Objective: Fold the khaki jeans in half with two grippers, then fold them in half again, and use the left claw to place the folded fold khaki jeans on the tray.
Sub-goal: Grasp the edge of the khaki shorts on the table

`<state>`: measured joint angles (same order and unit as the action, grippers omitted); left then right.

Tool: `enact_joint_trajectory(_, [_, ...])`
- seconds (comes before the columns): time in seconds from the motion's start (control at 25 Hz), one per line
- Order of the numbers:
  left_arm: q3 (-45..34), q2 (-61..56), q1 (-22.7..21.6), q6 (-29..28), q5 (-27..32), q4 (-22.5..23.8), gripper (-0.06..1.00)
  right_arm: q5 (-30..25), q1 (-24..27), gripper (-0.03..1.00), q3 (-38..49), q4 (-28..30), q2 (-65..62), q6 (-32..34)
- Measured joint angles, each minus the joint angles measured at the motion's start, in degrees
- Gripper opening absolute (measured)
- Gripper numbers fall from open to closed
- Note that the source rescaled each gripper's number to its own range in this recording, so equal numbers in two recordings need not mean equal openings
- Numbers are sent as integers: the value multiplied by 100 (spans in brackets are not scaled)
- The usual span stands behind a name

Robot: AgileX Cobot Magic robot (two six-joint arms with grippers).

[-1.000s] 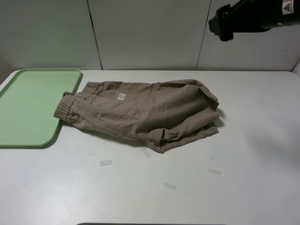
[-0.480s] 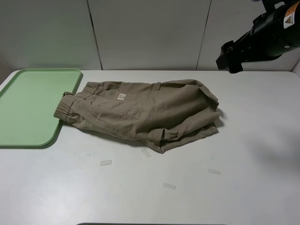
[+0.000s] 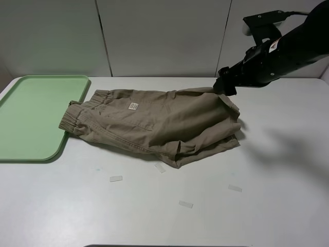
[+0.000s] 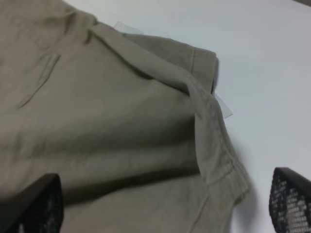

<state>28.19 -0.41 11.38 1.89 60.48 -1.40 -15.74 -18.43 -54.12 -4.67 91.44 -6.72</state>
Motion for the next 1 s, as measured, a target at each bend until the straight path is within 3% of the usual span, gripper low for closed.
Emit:
enact_joint_trajectory(0.16, [0, 0, 0, 0, 0, 0, 73, 301, 195, 92, -137, -152, 540, -27])
enact_joint_trajectory(0.44, [0, 0, 0, -2, 0, 7, 73, 308, 437, 89, -737, -310, 1348, -33])
enact_joint_trajectory(0.64, [0, 0, 0, -2, 4, 140, 73, -28, 558, 86, -1071, -544, 1805, -295])
enact_joint_trajectory(1.0, [0, 0, 0, -7, 4, 320, 73, -849, 887, 86, -1422, -1858, 2355, -1602])
